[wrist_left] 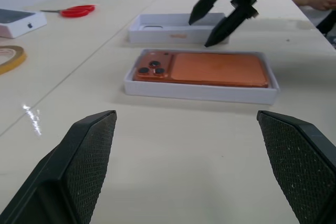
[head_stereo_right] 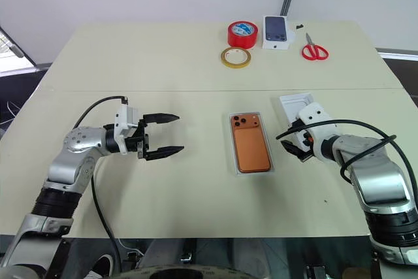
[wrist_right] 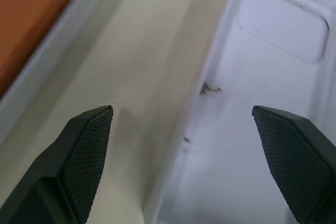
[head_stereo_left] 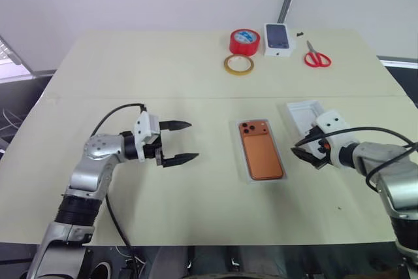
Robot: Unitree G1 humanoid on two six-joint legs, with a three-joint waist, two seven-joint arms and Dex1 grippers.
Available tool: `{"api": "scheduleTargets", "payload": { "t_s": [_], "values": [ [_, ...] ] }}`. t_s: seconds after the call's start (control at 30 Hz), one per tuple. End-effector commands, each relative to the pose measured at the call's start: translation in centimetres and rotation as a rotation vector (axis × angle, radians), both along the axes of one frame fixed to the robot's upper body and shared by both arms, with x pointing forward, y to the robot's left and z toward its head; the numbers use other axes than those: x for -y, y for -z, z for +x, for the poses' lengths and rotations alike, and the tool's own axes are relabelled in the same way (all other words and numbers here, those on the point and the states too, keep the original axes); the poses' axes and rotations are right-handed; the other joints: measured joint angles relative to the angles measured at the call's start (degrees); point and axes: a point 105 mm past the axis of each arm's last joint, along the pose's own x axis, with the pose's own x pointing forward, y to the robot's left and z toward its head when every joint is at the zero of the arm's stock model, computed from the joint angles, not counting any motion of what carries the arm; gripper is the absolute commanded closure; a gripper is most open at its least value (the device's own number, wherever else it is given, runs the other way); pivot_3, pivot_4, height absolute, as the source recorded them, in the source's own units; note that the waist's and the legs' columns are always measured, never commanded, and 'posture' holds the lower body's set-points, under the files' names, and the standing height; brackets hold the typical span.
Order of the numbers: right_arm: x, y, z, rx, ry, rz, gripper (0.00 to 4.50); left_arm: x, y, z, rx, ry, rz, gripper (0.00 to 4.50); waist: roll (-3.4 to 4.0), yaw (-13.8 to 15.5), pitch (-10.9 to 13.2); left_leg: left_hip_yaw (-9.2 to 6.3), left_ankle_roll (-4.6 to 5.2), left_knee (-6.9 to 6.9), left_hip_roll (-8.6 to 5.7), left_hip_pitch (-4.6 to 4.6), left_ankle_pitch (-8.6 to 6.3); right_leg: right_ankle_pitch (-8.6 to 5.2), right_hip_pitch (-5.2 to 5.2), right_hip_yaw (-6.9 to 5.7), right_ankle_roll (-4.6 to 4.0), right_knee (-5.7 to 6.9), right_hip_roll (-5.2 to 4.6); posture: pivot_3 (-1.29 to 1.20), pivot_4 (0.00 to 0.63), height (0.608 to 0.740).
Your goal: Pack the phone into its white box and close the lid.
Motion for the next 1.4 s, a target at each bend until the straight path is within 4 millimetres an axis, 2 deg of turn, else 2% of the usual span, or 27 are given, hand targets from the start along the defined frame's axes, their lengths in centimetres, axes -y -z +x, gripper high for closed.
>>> {"api": "scheduleTargets", "payload": {
  "t_s": [0.03,0.13,0.3,0.4,0.5,0.9,1.0,1.2,1.23,1.4],
  "values": [
    [-1.2,-1.4,0.6,-0.018,0.019,0.074,0.06,0.5,-0.8,-0.9,0.065,0.047,-0.001,0.0,0.02,-0.2,0.0,0.0,0.0,0.0,0.0,0.0,0.0,0.0,0.0,0.0,0.0,0.0,0.0,0.0,0.15,0.74],
    [-1.8,-2.1,1.4,-0.043,0.031,0.102,0.06,0.5,-0.8,-1.4,0.087,0.062,0.01,0.0,0.03,-0.8,0.0,0.0,0.0,-0.01,0.01,0.0,0.0,0.0,-0.03,0.0,0.0,0.02,0.0,0.0,0.15,0.74],
    [-1.7,-1.9,3.2,-0.132,0.085,0.105,0.06,0.5,-0.6,-1.9,0.095,0.086,0.027,0.0,0.03,-1.0,0.0,0.01,0.01,-0.03,0.01,0.0,0.0,0.0,-0.03,0.0,0.0,0.0,-0.01,0.0,0.15,0.74],
    [-1.5,-1.0,3.2,-0.204,0.1,0.1,0.06,0.7,-0.5,-1.9,0.088,0.084,0.027,0.0,0.04,-0.9,0.0,0.0,0.01,-0.04,0.01,-0.02,-0.01,0.0,-0.05,0.0,0.0,0.0,-0.01,0.0,0.15,0.74],
    [-1.6,-1.0,3.4,-0.24,0.102,0.096,0.06,0.7,-0.4,-1.9,0.071,0.068,0.023,0.0,0.04,-1.0,0.0,0.02,0.04,-0.02,0.01,-0.04,-0.02,0.0,-0.04,0.0,0.0,-0.03,-0.03,0.0,0.15,0.74],
    [-1.3,-2.6,5.3,-0.23,0.119,0.015,0.06,1.4,-0.2,-1.9,0.072,0.024,-0.006,0.0,0.04,-1.1,0.0,0.02,0.04,-0.03,0.01,-0.04,-0.02,0.0,-0.06,0.0,0.0,-0.02,-0.03,0.0,0.15,0.74],
    [-1.1,-2.5,5.8,-0.222,0.132,0.01,0.89,1.5,-0.3,-1.7,0.073,0.013,-0.011,0.0,0.05,-1.1,0.0,0.02,0.04,-0.03,0.01,-0.04,-0.02,0.0,-0.07,0.0,0.0,-0.02,-0.03,0.0,0.15,0.74],
    [-0.7,-1.9,5.8,-0.22,0.152,-0.023,4.04,1.8,-0.4,-1.6,0.07,0.006,-0.017,0.0,0.05,-1.1,0.0,0.02,0.04,-0.03,0.01,-0.06,-0.02,0.0,-0.08,0.0,0.0,-0.02,-0.03,0.0,0.15,0.74],
    [-0.8,-1.8,5.7,-0.22,0.152,-0.027,4.45,1.8,-0.4,-1.6,0.064,0.003,-0.017,0.0,0.05,-1.1,0.0,0.02,0.04,-0.03,0.01,-0.06,-0.02,0.0,-0.08,0.0,0.0,-0.02,-0.03,0.0,0.15,0.74],
    [-0.9,-1.4,5.5,-0.226,0.171,-0.023,4.45,1.9,-0.4,-1.4,0.053,-0.003,-0.015,0.0,0.05,-1.0,0.0,0.02,0.04,-0.04,0.01,-0.06,-0.02,0.0,-0.08,0.0,0.0,-0.02,-0.03,0.0,0.15,0.74]
  ]
}}
